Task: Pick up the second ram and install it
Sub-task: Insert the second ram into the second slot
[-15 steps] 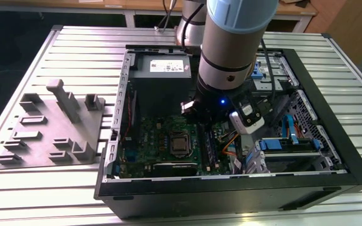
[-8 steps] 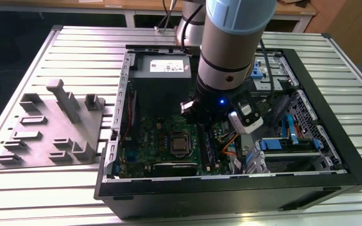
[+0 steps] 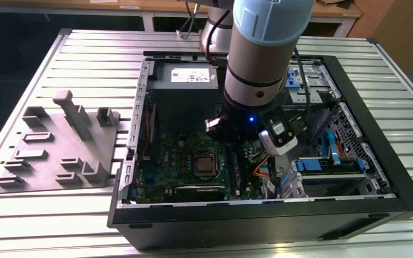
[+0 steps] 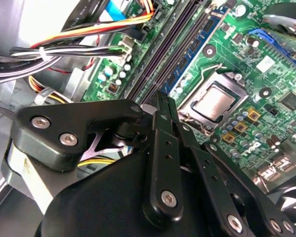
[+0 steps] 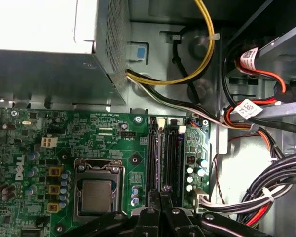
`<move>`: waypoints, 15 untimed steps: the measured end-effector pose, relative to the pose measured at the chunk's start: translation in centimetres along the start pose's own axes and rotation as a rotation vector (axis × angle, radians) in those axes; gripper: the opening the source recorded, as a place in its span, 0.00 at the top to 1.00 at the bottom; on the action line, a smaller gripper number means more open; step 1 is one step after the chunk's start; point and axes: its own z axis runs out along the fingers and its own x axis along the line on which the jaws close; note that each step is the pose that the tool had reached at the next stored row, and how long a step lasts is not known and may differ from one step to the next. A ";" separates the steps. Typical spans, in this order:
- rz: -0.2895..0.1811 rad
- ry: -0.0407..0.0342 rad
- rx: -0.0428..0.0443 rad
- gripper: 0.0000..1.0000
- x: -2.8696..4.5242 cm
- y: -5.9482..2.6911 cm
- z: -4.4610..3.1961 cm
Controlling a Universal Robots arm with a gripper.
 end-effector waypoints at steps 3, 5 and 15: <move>0.000 -0.0002 -0.0016 0.89 0.02 0.01 0.13; 0.000 -0.0001 -0.0016 0.89 0.03 0.00 0.23; 0.000 -0.0002 -0.0025 0.89 0.09 0.05 0.55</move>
